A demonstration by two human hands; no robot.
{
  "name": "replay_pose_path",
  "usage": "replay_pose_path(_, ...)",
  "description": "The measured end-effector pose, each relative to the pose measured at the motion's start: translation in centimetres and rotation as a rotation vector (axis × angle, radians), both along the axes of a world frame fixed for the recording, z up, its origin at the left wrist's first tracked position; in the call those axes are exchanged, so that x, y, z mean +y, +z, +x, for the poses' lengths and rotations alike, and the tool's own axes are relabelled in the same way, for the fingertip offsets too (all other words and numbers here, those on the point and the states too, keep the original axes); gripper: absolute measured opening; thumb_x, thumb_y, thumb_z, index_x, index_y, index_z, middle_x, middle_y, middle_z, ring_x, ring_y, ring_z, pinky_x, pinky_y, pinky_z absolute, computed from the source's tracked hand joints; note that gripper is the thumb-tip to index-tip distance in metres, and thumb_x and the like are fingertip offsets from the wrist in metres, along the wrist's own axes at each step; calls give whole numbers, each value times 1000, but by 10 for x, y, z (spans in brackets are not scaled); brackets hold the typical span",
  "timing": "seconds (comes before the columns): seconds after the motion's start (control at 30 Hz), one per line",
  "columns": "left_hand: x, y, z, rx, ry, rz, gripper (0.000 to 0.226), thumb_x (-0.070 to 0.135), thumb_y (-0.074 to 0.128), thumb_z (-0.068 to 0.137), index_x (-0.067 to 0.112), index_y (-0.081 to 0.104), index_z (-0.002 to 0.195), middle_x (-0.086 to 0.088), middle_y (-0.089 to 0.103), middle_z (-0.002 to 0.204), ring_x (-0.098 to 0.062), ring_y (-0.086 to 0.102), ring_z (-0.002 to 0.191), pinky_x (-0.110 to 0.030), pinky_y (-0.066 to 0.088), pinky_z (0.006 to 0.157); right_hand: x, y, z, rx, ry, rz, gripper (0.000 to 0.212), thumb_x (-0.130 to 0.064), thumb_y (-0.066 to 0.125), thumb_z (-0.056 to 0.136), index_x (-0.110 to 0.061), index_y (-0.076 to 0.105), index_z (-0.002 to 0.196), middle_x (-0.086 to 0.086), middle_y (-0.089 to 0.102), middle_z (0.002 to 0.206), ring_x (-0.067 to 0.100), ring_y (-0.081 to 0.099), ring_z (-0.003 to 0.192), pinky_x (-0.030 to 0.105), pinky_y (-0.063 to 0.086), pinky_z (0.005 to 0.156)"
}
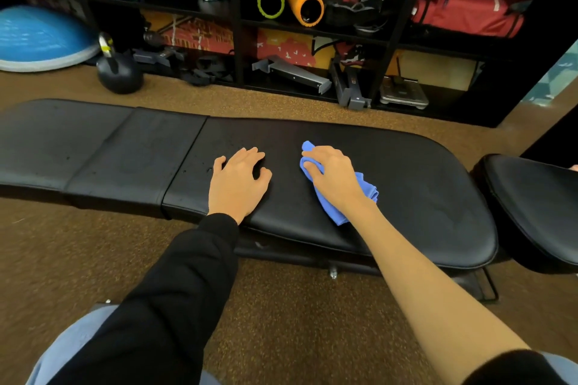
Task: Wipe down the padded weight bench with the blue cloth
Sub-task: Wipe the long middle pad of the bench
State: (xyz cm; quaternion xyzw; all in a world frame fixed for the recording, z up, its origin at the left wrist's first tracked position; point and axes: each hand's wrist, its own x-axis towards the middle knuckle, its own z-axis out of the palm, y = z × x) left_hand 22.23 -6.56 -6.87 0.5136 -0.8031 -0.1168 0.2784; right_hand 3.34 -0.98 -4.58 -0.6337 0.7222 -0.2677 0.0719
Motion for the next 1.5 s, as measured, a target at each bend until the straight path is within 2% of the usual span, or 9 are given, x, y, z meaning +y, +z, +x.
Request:
replay_pose_path(0.13, 0, 1, 1, -10, -7, 10, 40, 32, 46, 94, 23, 55, 133, 4, 48, 144, -11, 35, 138, -39, 15, 116, 26, 0, 13, 2, 99, -9, 28, -20, 52, 95, -18, 64, 120, 1, 60, 127, 19, 51, 119, 13, 26, 94)
replay_pose_path(0.37, 1, 6, 2, -94, -44, -15, 39, 32, 42, 96, 22, 52, 132, 4, 50, 139, -14, 41, 131, -40, 17, 113, 73, 4, -10, 15, 220, -17, 27, -19, 58, 92, -19, 67, 117, 0, 61, 127, 16, 54, 119, 21, 36, 101)
replay_pose_path(0.57, 1, 4, 3, -129, -55, -51, 37, 31, 40, 97, 21, 52, 131, 3, 51, 136, -17, 47, 125, -41, 20, 110, 39, 2, -36, 47, -8, -20, 16, -11, 51, 93, -9, 67, 93, 7, 64, 94, 26, 58, 93, 25, 39, 77)
replay_pose_path(0.63, 1, 5, 3, -133, -51, -61, 36, 31, 40, 97, 22, 53, 129, 3, 52, 134, -17, 49, 121, -41, 21, 109, 22, -4, -27, 41, -70, 9, 20, -13, 48, 94, -5, 66, 99, 11, 62, 100, 29, 56, 97, 28, 39, 78)
replay_pose_path(0.77, 1, 5, 2, -132, -45, -74, 34, 31, 40, 96, 22, 53, 126, 3, 54, 129, -18, 50, 117, -41, 23, 107, 19, -1, 6, 50, -41, 45, 35, -19, 48, 96, -8, 56, 128, 13, 53, 131, 30, 50, 118, 36, 38, 98)
replay_pose_path(1.13, 0, 2, 5, -143, -59, -63, 38, 31, 40, 98, 21, 50, 133, 4, 49, 139, -14, 44, 128, -41, 20, 111, 84, 4, -2, -20, 381, 78, 35, -31, 57, 93, -28, 58, 128, -5, 53, 137, 5, 48, 124, 20, 34, 106)
replay_pose_path(1.27, 0, 3, 5, -139, -64, -56, 39, 31, 39, 98, 21, 49, 135, 4, 48, 140, -13, 41, 131, -41, 19, 112, 58, 5, -16, -55, 239, 39, 30, -23, 60, 92, -20, 63, 122, 0, 58, 130, 11, 49, 124, 22, 35, 105)
replay_pose_path(1.4, 0, 3, 5, -138, -63, -53, 39, 31, 39, 98, 21, 49, 134, 4, 48, 140, -13, 41, 131, -40, 18, 112, 28, -1, 1, -54, 72, -9, 16, -17, 54, 93, -11, 67, 97, 4, 63, 110, 20, 54, 110, 29, 42, 92)
replay_pose_path(1.5, 0, 3, 4, -129, -54, -52, 38, 30, 39, 98, 22, 50, 133, 4, 49, 139, -13, 43, 128, -40, 19, 112, 21, -5, 17, -43, 80, -5, 21, -19, 55, 93, -10, 67, 107, 7, 62, 115, 23, 56, 109, 30, 43, 91)
